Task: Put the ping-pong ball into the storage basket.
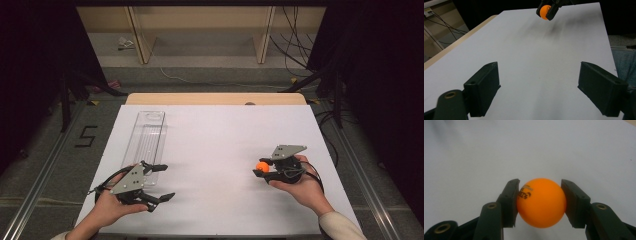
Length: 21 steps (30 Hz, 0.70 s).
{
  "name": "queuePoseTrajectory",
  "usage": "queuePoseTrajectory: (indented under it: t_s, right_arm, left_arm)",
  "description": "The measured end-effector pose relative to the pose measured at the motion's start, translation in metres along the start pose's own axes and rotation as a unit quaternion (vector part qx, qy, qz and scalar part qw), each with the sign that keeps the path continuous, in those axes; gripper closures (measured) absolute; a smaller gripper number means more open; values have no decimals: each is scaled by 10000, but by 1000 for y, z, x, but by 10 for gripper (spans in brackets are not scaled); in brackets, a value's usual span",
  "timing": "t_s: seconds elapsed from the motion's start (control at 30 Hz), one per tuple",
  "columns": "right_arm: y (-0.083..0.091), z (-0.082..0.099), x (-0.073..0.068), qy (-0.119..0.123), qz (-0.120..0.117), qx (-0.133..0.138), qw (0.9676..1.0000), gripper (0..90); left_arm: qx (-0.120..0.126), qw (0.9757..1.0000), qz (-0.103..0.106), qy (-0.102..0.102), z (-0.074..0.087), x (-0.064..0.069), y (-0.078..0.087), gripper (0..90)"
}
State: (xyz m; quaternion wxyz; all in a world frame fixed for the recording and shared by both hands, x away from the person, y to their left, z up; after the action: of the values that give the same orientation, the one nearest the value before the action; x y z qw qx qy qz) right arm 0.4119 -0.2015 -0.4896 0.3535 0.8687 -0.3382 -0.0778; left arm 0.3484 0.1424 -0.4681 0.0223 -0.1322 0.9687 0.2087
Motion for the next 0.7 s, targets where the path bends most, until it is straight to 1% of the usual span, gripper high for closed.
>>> queuePoseTrajectory:
  t_s: [0.23, 0.7]
  right_arm:
    - [-3, -5, -1, 46, -8, 41, 10000, 513]
    - [-7, -12, -2, 49, -6, 95, 9999, 513]
  left_arm:
    - [4, 10000, -5, -5, 0, 0, 0, 169]
    - [-1, 10000, 5, -14, 0, 0, 0, 169]
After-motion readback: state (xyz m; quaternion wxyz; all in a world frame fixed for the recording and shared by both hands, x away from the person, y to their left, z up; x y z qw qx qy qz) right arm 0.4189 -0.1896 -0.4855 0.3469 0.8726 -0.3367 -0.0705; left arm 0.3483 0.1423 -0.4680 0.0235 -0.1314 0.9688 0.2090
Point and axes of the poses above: each handheld gripper's, and its own axes: y roughly backward along the jaws, z roughly out of its underside, x roughly to its right, the point moved 7 cm from there along -y, roughly forward along the jaws, and after that the axes turned 7 degrees about z, right-handed, at the moved point
